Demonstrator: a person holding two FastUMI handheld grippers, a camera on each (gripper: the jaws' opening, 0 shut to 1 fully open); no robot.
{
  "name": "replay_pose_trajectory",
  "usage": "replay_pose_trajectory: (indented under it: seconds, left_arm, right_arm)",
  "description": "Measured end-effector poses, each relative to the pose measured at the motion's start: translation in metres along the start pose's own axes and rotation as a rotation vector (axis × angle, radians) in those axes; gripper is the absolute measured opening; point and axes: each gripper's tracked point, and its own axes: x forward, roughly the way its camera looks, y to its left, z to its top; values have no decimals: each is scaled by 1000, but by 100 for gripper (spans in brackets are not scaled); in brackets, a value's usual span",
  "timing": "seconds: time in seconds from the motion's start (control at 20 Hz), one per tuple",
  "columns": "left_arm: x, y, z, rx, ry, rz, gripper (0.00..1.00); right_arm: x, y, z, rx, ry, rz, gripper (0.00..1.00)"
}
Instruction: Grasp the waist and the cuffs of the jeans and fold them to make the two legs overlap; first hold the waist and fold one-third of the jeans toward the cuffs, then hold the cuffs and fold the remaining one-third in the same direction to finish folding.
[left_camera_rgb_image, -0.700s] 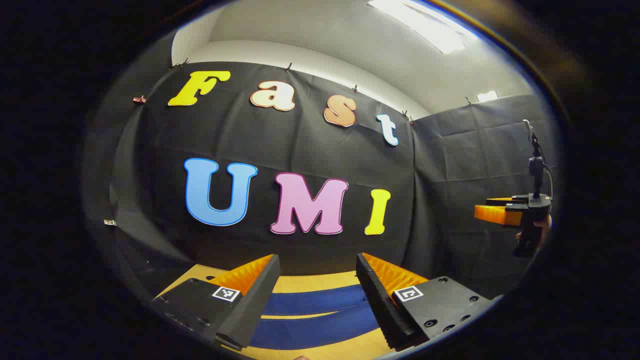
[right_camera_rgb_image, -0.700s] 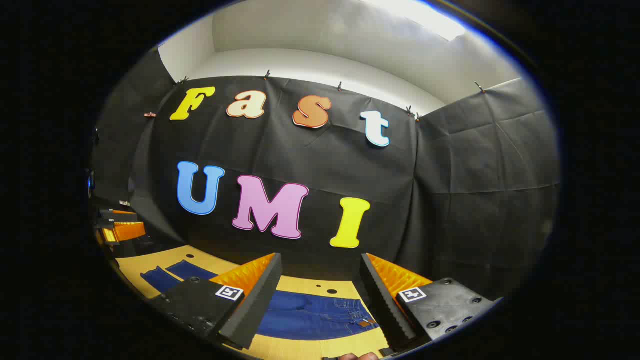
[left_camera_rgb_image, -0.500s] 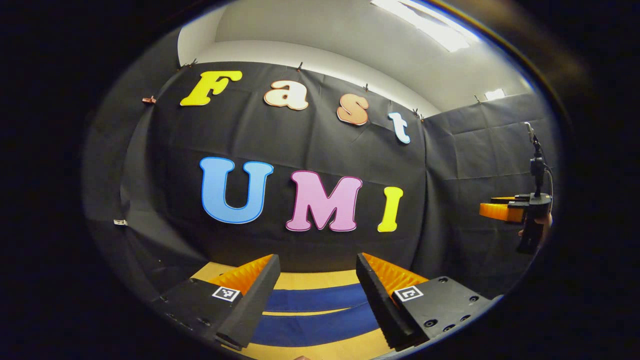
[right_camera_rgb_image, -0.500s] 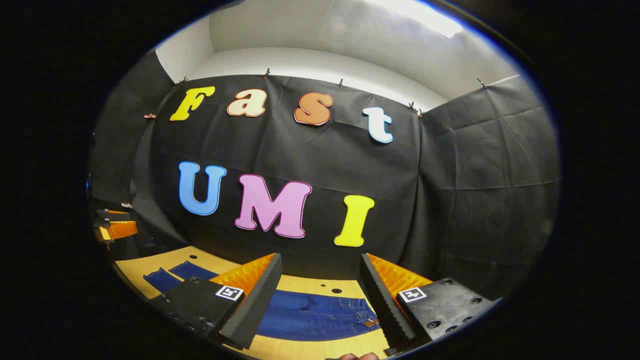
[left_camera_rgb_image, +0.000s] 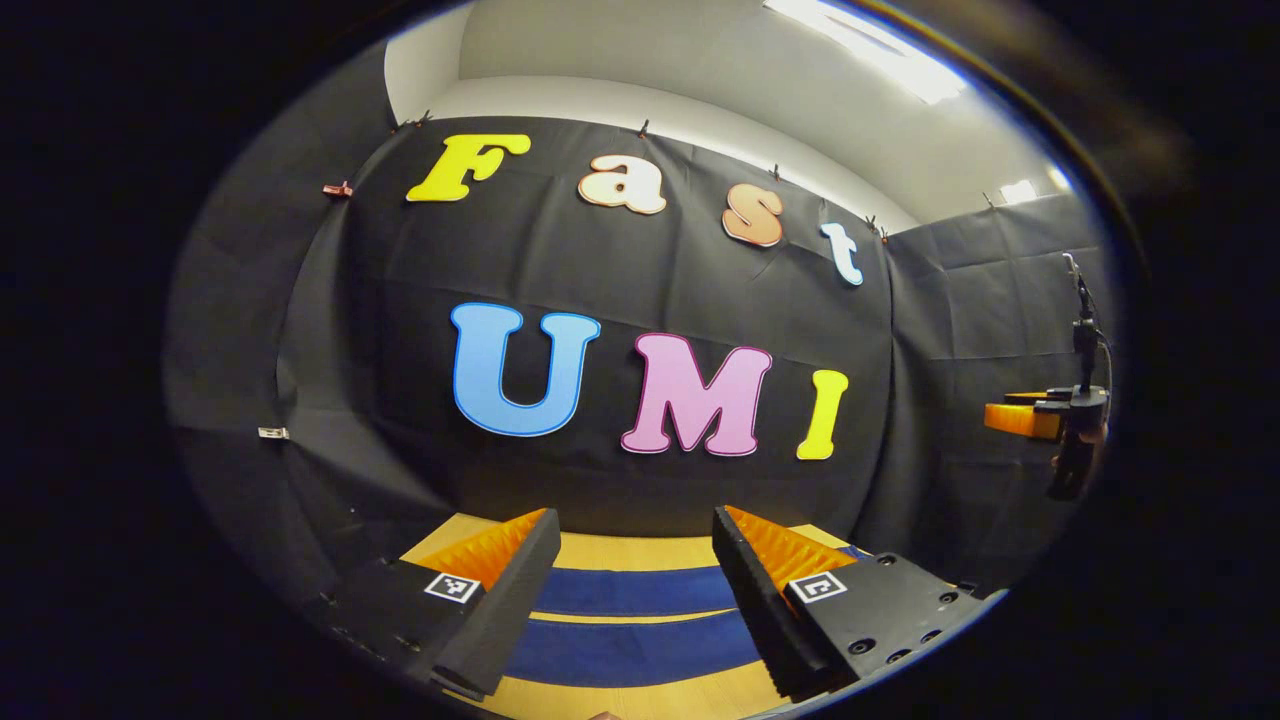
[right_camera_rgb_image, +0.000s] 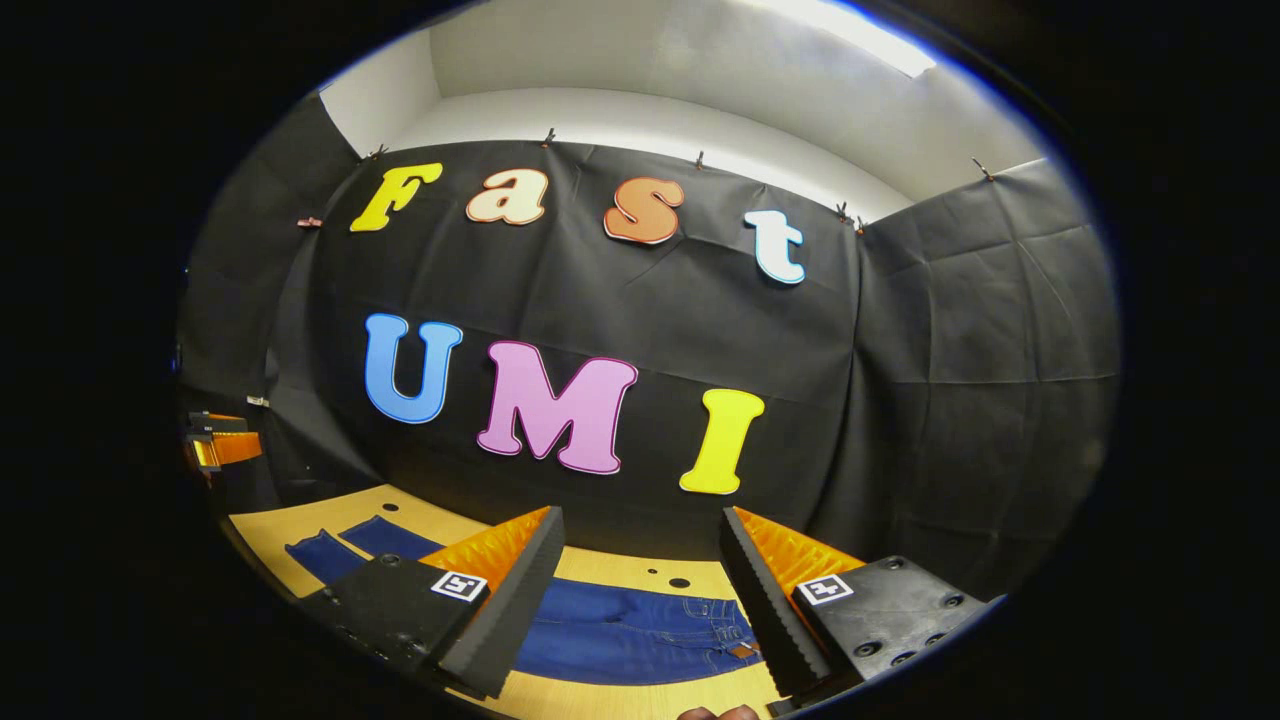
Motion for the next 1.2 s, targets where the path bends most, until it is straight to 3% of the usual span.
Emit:
replay_pose_trajectory:
  seconds: [0.15, 0.3, 0.4, 0.5, 0.65, 0.8, 0.9, 1.2]
  left_arm:
    - [5, 4, -2, 15, -5, -9, 96]
    - [7, 27, -24, 69, 38, -29, 96]
    - [10, 52, -41, 143, 91, -41, 96]
    - [13, 69, -61, 229, 149, -105, 96]
    - [14, 87, -106, 340, 282, -192, 95]
    - [29, 67, -146, 362, 383, -352, 95]
    - [45, 59, -186, 437, 476, -431, 98]
    - [42, 103, -311, 695, 959, -683, 98]
  right_arm:
    - [2, -3, -8, -70, 12, 13, 96]
    - [21, -17, -3, -289, -42, 68, 96]
    - [34, -24, -22, -388, 13, 135, 95]
    - [48, -23, -44, -426, 72, 218, 96]
    - [58, -23, -115, -461, 238, 358, 96]
    - [67, -28, -213, -568, 459, 542, 96]
    - [78, -43, -277, -640, 612, 623, 96]
    - [95, -57, -414, -656, 881, 887, 97]
